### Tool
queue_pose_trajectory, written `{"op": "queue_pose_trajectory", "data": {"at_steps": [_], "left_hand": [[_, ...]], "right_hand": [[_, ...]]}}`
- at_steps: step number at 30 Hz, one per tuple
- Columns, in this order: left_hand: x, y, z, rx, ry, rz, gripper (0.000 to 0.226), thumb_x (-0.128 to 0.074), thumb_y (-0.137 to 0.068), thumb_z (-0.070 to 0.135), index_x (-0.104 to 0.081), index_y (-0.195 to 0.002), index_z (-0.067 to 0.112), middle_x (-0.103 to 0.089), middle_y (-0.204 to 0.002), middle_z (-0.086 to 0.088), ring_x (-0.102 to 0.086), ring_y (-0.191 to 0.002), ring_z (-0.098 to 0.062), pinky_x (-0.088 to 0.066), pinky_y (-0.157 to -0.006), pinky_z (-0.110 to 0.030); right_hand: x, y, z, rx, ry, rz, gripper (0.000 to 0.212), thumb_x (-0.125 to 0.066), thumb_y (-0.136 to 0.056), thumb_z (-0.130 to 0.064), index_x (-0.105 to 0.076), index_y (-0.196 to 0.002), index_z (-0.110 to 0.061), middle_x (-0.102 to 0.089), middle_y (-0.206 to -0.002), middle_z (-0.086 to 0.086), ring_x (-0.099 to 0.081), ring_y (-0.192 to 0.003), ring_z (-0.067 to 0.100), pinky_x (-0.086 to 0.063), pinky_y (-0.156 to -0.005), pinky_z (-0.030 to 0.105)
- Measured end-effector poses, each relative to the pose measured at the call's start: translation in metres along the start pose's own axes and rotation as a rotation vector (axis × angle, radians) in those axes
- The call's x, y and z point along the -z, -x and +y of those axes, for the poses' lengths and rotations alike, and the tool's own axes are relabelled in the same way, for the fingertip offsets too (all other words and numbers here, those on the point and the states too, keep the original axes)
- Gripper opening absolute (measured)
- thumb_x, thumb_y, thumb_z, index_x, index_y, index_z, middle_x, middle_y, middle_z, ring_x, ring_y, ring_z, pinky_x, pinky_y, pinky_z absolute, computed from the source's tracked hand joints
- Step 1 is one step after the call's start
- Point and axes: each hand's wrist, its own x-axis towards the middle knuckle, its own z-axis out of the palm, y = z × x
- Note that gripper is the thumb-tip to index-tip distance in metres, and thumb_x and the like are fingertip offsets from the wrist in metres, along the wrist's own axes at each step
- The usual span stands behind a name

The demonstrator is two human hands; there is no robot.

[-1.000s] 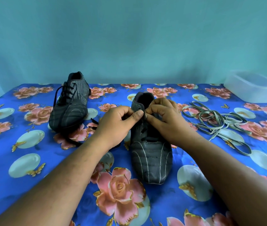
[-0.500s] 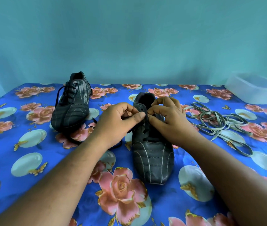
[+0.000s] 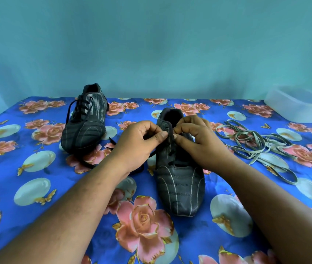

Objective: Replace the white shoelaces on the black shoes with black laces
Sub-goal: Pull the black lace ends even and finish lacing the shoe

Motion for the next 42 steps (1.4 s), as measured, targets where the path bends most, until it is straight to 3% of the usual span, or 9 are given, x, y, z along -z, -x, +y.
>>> {"op": "queue_pose_trajectory", "data": {"at_steps": [5,8,11,15,22,27,32,36,42], "left_hand": [[0.003,-0.001,0.001,0.068,0.074,-0.042,0.006,-0.072,-0.093,0.013,-0.071,-0.087,0.015,-0.071,-0.075,0.007,-0.061,-0.067,-0.001,-0.051,-0.069,-0.016],[0.003,-0.001,0.002,0.08,0.08,-0.048,0.008,-0.076,-0.09,0.019,-0.072,-0.09,0.012,-0.073,-0.08,0.0,-0.063,-0.072,-0.004,-0.049,-0.066,-0.014],[-0.004,0.001,0.002,0.077,0.062,-0.047,0.027,-0.077,-0.088,0.029,-0.071,-0.086,0.004,-0.062,-0.063,0.008,-0.049,-0.055,-0.004,-0.038,-0.053,-0.012],[-0.005,0.001,0.001,0.087,0.052,-0.039,0.029,-0.074,-0.091,0.034,-0.075,-0.088,0.005,-0.068,-0.071,0.001,-0.055,-0.066,-0.008,-0.044,-0.072,-0.017],[0.004,0.003,0.007,0.082,-0.001,0.054,0.011,-0.08,-0.087,0.022,-0.077,-0.077,0.018,-0.075,-0.087,-0.01,-0.068,-0.084,-0.016,-0.054,-0.084,-0.026],[0.011,0.003,0.009,0.045,-0.078,-0.012,0.011,-0.077,-0.089,0.013,-0.077,-0.083,0.022,-0.078,-0.096,0.006,-0.07,-0.101,-0.003,-0.05,-0.086,-0.01],[0.019,0.001,0.001,-0.035,-0.336,-0.047,0.009,-0.07,-0.095,0.024,-0.072,-0.089,0.029,-0.074,-0.093,-0.001,-0.067,-0.097,-0.025,-0.054,-0.092,-0.044],[0.02,0.0,0.003,-0.14,-0.541,-0.041,0.013,-0.065,-0.098,0.024,-0.065,-0.091,0.034,-0.062,-0.096,0.016,-0.058,-0.102,-0.014,-0.046,-0.095,-0.044],[0.029,0.001,-0.004,-0.295,-1.015,0.009,0.014,-0.057,-0.1,0.033,-0.068,-0.106,0.026,-0.056,-0.125,0.011,-0.043,-0.126,-0.021,-0.027,-0.094,-0.045]], "right_hand": [[0.001,0.001,-0.001,-0.009,0.054,0.013,0.005,-0.057,-0.085,-0.049,-0.06,-0.089,-0.051,-0.051,-0.109,-0.023,-0.037,-0.12,0.013,-0.029,-0.108,0.046],[-0.001,0.002,0.0,-0.001,0.057,-0.007,0.007,-0.06,-0.091,-0.046,-0.057,-0.09,-0.053,-0.05,-0.111,-0.021,-0.037,-0.119,0.013,-0.031,-0.107,0.051],[-0.002,0.001,-0.001,-0.01,0.019,-0.015,0.007,-0.052,-0.084,-0.06,-0.055,-0.09,-0.059,-0.05,-0.11,-0.025,-0.039,-0.118,0.013,-0.034,-0.106,0.054],[-0.002,0.0,0.001,-0.006,-0.039,-0.003,0.004,-0.057,-0.083,-0.056,-0.058,-0.082,-0.06,-0.052,-0.11,-0.025,-0.042,-0.118,0.014,-0.035,-0.106,0.056],[0.001,0.0,0.002,-0.03,-0.042,-0.02,0.013,-0.055,-0.084,-0.057,-0.064,-0.088,-0.049,-0.051,-0.108,-0.026,-0.041,-0.119,0.012,-0.034,-0.108,0.054],[0.004,0.001,0.002,-0.03,-0.035,-0.019,0.017,-0.051,-0.076,-0.063,-0.062,-0.085,-0.054,-0.051,-0.108,-0.028,-0.04,-0.12,0.011,-0.032,-0.11,0.052],[0.006,0.002,0.004,-0.014,-0.022,-0.027,0.013,-0.051,-0.078,-0.064,-0.06,-0.084,-0.057,-0.051,-0.109,-0.027,-0.04,-0.122,0.013,-0.032,-0.109,0.053],[0.008,0.002,0.005,-0.017,-0.039,-0.038,0.013,-0.054,-0.081,-0.06,-0.064,-0.088,-0.054,-0.052,-0.113,-0.026,-0.039,-0.125,0.011,-0.031,-0.111,0.051],[0.015,0.003,0.007,-0.037,-0.11,-0.025,0.022,-0.05,-0.089,-0.049,-0.07,-0.097,-0.053,-0.054,-0.115,-0.025,-0.037,-0.128,0.006,-0.028,-0.115,0.047]]}}
